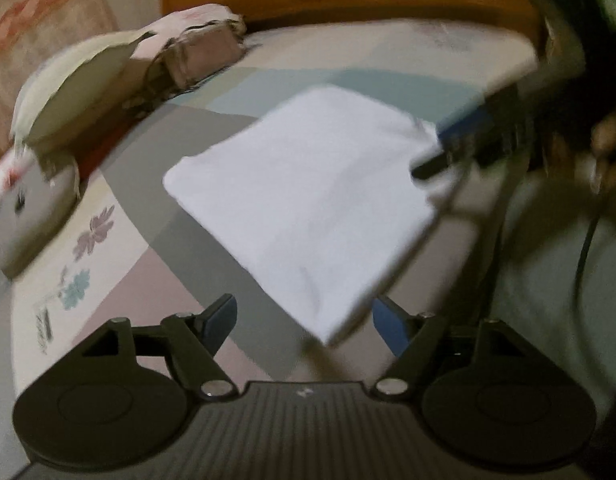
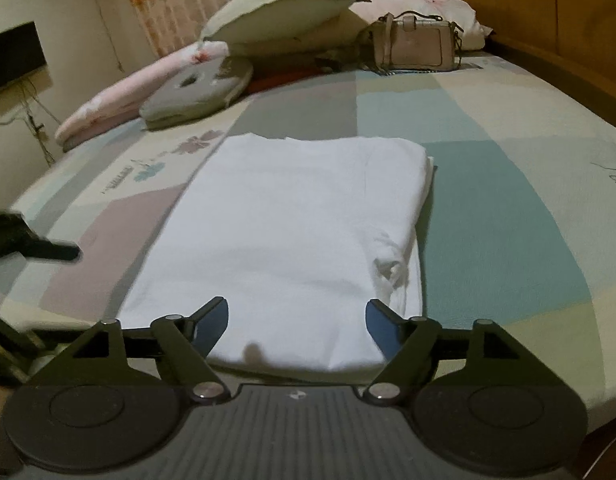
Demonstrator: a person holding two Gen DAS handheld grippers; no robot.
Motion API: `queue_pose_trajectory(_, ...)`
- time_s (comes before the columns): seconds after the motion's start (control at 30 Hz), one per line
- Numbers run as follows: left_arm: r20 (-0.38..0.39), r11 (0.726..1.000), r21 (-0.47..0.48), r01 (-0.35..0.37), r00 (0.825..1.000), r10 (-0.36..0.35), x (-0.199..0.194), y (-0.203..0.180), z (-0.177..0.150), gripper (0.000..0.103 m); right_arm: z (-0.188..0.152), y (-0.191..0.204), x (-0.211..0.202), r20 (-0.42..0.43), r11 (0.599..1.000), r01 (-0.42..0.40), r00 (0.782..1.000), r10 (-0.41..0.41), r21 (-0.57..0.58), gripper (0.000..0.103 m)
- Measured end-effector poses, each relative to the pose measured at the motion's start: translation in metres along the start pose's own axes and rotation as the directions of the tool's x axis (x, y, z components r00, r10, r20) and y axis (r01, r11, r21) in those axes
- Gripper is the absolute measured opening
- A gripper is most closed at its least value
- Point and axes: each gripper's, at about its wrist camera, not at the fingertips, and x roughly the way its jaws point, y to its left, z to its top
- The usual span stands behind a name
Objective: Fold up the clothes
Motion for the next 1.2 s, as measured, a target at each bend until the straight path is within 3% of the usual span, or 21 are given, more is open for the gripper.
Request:
queue_pose_trajectory(0.17,0.025,0.971,0.192,-0.142,0.99,0.139,0.014,-0.028,-0.007,0.076,0.0,-0.002,-0.014,0.023,1.0,0.011,1.0,-0.011,0.014,0.083)
queue_pose_trajectory(0.33,0.077,0.948,0.242,-0.205,0.978,0.192,0.02,-0.03,-0.002,0.077,0.002,-0.005,-0.018,0.029,0.999,0.015,0.999,-0.016,0.043,0.084)
queue_pose_trajectory(0.5,0.091,0.929,0.298,-0.221,0.975,0.203,0.023,-0.032,-0.003,0.078,0.001,0.0,-0.013,0.013,0.999,0.013,1.0,-0.013,0.034,0.084)
queue_pose_trajectory(0.67,0.111,0.891,0.382,-0.246,0.969,0.221,0.028,-0.039,-0.009,0.078,0.002,0.008,-0.009,0.009,1.0,-0.002,1.0,0.002,0.015,0.085)
queue_pose_trajectory(0.9,0.021,0.918,0.318,-0.238,0.969,0.244,0.022,-0.022,-0.022,0.082,0.001,0.006,-0.006,0.003,1.0,0.007,1.0,-0.007,0.018,0.089)
queue_pose_trajectory(1.0,-0.001,0.95,0.229,-0.213,0.976,0.219,0.008,-0.006,-0.026,0.082,0.002,0.004,-0.003,-0.001,1.0,0.009,1.0,-0.009,0.025,0.089)
queue_pose_trajectory(1.2,0.069,0.993,0.021,-0.119,0.991,0.118,-0.007,0.03,-0.002,0.082,0.012,0.017,0.008,0.02,0.997,0.034,0.999,-0.033,-0.074,0.093)
